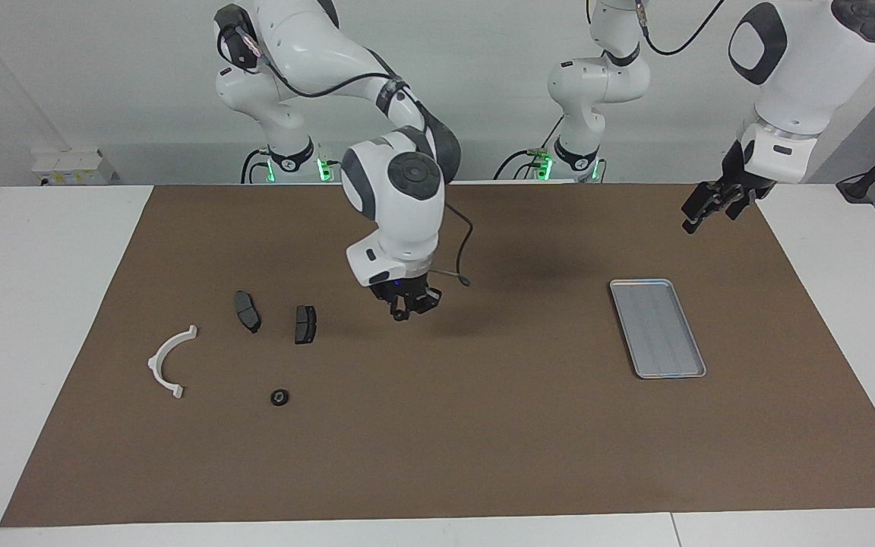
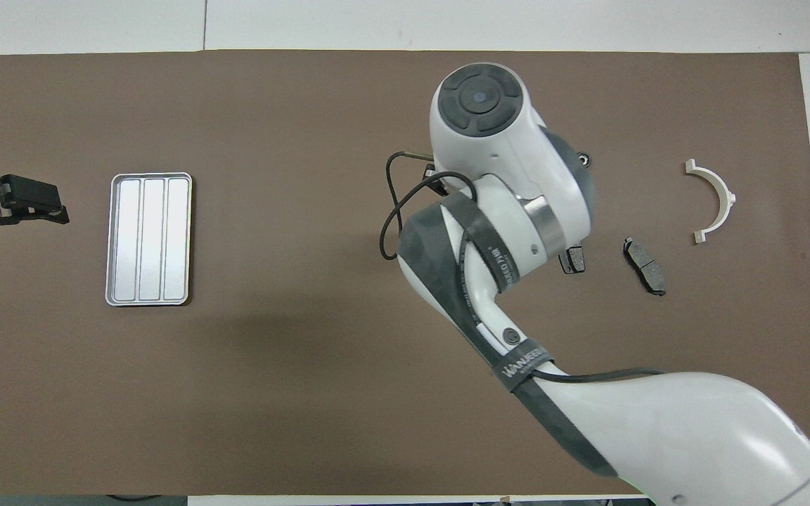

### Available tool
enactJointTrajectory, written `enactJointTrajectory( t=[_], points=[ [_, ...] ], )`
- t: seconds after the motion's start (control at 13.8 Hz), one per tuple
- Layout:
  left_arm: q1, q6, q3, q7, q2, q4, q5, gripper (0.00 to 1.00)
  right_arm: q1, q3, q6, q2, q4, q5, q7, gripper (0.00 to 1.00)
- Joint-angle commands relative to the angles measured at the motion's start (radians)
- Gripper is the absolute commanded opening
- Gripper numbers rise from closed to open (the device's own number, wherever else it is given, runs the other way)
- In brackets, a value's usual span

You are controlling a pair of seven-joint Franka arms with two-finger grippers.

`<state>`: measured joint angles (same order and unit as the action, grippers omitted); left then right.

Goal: Place bearing gear from tray to pile
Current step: 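Carry the bearing with the right gripper beside the first bearing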

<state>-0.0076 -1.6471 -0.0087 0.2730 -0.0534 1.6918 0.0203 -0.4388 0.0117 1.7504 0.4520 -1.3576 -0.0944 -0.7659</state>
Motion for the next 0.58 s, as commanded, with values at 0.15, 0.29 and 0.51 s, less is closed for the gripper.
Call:
enactJointTrajectory(
  t=[0.15,0.29,0.51],
  points=[
    [-0.008,0.075,-0.007,-0.011,0.030,-0.074,0.015,1.00,0.150,0.008,-0.075,-0.119,-0.020,0.007,0.398,0.00],
    [-0.008,0.072,-0.014,-0.008,0.026,-0.066,0.015,1.00,0.239,0.010,-0.049,-0.119,-0.037,0.007,0.560,0.00],
    [-0.006,0.066,-0.014,-0.005,0.024,-0.061,0.013,1.00,0.322,0.010,0.067,-0.119,-0.119,0.007,0.693,0.00]
  ],
)
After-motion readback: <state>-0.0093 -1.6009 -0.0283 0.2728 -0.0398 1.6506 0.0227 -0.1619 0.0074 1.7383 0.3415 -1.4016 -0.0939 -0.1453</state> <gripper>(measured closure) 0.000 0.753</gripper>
